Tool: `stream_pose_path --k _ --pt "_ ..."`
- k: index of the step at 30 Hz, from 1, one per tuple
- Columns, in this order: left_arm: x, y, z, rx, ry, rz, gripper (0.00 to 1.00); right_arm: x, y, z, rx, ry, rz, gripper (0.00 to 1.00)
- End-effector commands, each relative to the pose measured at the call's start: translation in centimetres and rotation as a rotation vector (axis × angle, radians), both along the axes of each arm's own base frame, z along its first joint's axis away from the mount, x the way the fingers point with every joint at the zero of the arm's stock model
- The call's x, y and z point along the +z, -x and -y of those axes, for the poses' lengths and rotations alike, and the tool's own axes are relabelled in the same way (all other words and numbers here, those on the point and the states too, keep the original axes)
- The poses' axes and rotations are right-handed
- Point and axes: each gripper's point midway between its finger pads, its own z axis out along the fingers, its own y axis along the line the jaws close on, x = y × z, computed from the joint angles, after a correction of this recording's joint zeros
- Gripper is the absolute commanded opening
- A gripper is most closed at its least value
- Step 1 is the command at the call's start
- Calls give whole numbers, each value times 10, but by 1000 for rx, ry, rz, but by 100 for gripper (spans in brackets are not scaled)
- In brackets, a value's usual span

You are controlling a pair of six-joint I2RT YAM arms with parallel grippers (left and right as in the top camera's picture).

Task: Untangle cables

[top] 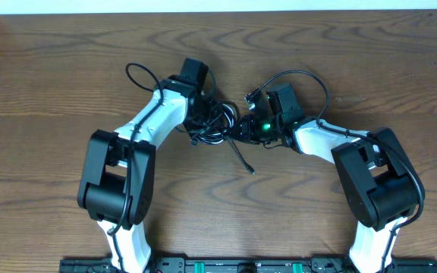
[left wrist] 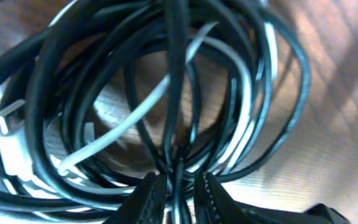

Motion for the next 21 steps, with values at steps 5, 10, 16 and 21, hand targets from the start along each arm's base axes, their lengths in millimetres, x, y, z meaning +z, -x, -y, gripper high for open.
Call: stream_pose_path --k 5,10,16,21 --pt "-2 1 -4 48 -33 9 14 0 -2 -1 5 7 14 9" --pt "-1 1 -3 46 -26 10 12 -10 -8 7 -42 71 19 6" --pt "-1 3 -2 35 -17 6 8 0 -17 1 -38 32 77 15" --pt "2 4 5 -19 17 18 8 -1 -21 3 -57 51 95 29"
